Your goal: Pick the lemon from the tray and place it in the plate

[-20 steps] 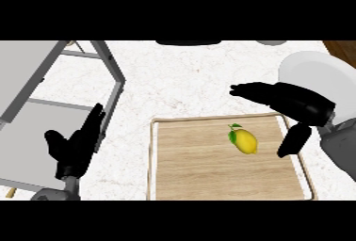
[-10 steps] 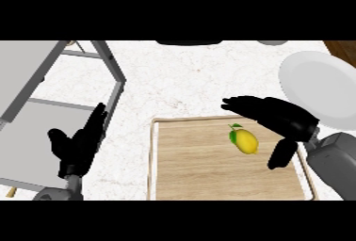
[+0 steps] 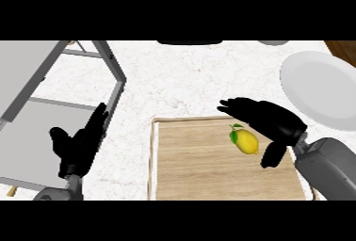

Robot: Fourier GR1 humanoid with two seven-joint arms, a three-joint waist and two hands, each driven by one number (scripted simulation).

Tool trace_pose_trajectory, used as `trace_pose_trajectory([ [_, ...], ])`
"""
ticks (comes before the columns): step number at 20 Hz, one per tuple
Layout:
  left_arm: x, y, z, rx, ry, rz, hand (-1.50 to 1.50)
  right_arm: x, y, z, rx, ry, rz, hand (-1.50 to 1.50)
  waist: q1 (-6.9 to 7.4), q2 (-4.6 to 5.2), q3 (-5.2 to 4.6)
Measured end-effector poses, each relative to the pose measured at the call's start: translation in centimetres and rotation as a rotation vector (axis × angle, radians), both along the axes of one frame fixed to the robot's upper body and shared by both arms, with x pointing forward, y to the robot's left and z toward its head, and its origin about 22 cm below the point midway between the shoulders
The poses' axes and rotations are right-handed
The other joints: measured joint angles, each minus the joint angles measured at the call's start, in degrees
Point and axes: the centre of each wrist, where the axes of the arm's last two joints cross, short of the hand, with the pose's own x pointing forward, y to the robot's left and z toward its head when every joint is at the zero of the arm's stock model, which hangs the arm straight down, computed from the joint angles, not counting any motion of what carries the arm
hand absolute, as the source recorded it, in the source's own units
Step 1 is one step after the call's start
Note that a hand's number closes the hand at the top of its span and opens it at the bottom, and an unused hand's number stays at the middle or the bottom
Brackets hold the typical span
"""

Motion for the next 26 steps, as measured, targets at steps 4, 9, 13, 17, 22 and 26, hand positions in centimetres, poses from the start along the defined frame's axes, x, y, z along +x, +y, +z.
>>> trace_pose_trajectory([
  [4, -0.1, 0.2, 0.1, -0.005, 0.001, 0.000, 0.00, 0.0, 0.1, -1.3, -0.015, 0.010, 0.005, -1.50, 0.08, 0.04, -0.01],
  [9, -0.3, 0.6, 0.1, 0.001, -0.003, -0.007, 0.00, 0.2, 0.5, -2.8, -0.069, 0.019, 0.027, 1.50, 0.21, 0.04, -0.01],
  [13, -0.1, 0.2, 0.0, -0.006, -0.001, -0.007, 0.00, 0.4, 0.8, -3.7, -0.121, -0.007, 0.091, 1.50, 0.26, -0.10, -0.10],
  [17, -0.2, 0.0, -0.2, -0.005, -0.002, -0.002, 0.00, 0.7, 1.0, -3.9, -0.119, -0.049, 0.116, 1.50, 0.11, -0.27, -0.13],
  [22, -0.3, 0.4, -0.1, -0.009, -0.001, -0.001, 0.00, 1.0, 0.9, -3.9, -0.087, -0.117, 0.126, 1.50, 0.02, -0.24, -0.11],
  [26, -0.4, 0.4, 0.0, -0.006, -0.017, -0.002, 0.00, 3.0, 0.1, -3.0, 0.012, -0.202, -0.151, 1.50, 0.08, 0.34, 0.07],
])
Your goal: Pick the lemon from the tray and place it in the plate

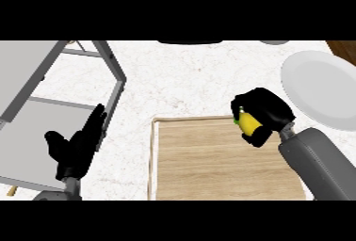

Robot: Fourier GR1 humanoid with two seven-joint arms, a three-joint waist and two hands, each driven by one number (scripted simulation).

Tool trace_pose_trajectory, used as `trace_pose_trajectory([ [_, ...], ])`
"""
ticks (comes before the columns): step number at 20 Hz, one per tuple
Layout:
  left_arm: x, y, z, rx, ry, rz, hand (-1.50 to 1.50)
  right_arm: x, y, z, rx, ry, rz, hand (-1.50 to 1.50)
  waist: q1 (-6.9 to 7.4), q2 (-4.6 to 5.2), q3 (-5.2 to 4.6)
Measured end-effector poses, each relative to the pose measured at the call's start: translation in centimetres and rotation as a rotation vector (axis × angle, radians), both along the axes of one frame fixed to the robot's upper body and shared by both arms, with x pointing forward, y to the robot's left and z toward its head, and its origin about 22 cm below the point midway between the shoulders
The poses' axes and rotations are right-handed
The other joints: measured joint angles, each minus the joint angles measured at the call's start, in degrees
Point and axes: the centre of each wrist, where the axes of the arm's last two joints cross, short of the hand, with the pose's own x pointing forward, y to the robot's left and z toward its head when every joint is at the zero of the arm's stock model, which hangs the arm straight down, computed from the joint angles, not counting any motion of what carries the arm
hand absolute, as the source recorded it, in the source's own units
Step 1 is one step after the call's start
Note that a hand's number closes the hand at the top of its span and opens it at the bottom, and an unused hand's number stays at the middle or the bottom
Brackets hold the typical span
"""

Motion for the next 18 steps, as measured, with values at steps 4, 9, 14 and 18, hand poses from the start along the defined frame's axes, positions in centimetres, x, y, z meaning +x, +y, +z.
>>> trace_pose_trajectory([
  [4, -0.3, 0.1, 0.4, -0.002, -0.017, 0.006, 0.00, 2.2, -3.1, 1.5, 0.086, -0.077, -0.435, 1.50, -0.80, 0.87, 0.02],
  [9, -0.3, 0.3, 0.8, 0.001, -0.033, 0.005, 0.00, 4.5, -5.8, 4.6, 0.187, -0.243, -0.910, 1.50, 0.31, 1.57, -0.30],
  [14, 0.3, -0.3, 1.3, 0.002, -0.053, -0.028, 0.00, 6.4, -7.1, 8.1, 0.308, -0.437, -1.302, 1.50, 2.56, 2.42, -0.55],
  [18, 0.7, -0.9, 1.5, -0.001, -0.056, -0.061, 0.00, 7.4, -8.0, 9.6, 0.383, -0.576, -1.546, 1.50, 4.13, 2.80, -0.58],
])
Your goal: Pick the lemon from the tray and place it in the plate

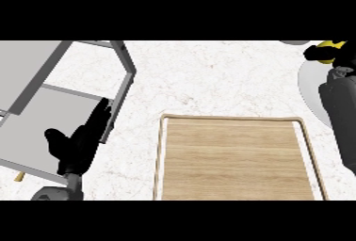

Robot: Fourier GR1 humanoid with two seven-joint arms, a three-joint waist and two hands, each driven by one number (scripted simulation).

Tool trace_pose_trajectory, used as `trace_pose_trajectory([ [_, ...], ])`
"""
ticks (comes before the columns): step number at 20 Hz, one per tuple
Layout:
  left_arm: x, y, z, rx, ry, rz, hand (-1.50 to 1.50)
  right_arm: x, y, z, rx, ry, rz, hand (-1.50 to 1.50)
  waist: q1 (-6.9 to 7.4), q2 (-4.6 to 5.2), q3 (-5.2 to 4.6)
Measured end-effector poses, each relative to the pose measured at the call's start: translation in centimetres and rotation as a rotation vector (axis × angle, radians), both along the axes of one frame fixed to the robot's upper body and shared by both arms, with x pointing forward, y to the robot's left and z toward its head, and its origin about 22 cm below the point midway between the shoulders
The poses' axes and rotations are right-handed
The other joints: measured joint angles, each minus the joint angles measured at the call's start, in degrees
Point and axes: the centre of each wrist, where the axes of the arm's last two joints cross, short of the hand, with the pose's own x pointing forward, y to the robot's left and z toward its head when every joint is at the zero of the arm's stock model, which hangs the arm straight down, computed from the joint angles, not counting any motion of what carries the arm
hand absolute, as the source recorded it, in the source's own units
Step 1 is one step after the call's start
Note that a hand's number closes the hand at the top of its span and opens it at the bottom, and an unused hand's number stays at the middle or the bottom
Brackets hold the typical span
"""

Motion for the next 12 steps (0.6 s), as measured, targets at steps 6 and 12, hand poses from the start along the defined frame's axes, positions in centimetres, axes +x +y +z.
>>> trace_pose_trajectory([
  [6, 0.4, -0.7, 0.0, -0.002, 0.012, -0.025, 0.00, 0.9, -0.8, 0.5, -0.054, -0.143, -0.195, 1.50, 1.01, -0.08, 0.13],
  [12, 0.4, -0.8, -0.1, -0.003, 0.033, -0.020, 0.00, 0.8, -3.0, -1.5, -0.168, -0.165, -0.327, 1.50, 0.46, -0.50, 0.33],
])
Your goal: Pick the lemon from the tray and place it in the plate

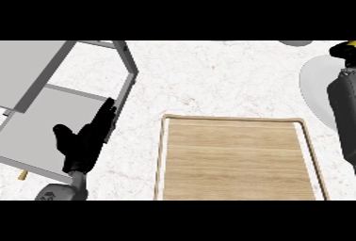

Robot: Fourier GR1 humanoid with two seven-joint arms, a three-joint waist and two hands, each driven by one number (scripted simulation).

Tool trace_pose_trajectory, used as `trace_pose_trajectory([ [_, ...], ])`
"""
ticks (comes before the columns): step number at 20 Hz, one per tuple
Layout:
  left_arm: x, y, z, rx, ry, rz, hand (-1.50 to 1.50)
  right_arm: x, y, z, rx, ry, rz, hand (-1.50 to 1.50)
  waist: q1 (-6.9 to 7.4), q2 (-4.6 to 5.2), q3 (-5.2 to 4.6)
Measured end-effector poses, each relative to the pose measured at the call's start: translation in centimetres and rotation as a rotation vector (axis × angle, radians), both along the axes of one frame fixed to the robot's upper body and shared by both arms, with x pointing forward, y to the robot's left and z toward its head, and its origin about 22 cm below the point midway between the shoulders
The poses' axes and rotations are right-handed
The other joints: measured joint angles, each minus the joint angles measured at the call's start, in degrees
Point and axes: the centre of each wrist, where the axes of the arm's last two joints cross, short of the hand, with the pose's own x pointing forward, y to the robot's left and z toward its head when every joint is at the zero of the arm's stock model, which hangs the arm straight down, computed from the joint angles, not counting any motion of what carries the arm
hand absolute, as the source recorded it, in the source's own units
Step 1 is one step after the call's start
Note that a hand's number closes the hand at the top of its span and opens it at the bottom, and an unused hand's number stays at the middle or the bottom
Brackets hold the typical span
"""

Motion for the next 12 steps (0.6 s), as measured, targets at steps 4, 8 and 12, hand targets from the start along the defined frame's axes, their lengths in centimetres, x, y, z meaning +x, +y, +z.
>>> trace_pose_trajectory([
  [4, -0.3, 0.3, -0.2, 0.001, 0.010, 0.013, 0.00, -0.8, -2.4, -1.4, -0.057, 0.010, -0.101, 1.50, -0.75, -0.40, 0.09],
  [8, -0.4, 0.4, -0.4, -0.001, 0.019, 0.019, 0.00, -1.7, -4.3, -2.7, -0.081, 0.004, -0.172, 1.50, -1.46, -0.79, 0.22],
  [12, -0.6, 0.7, -0.5, 0.001, 0.021, 0.028, 0.00, -3.0, -6.2, -4.5, -0.089, -0.006, -0.226, 1.50, -1.82, -1.02, 0.28],
])
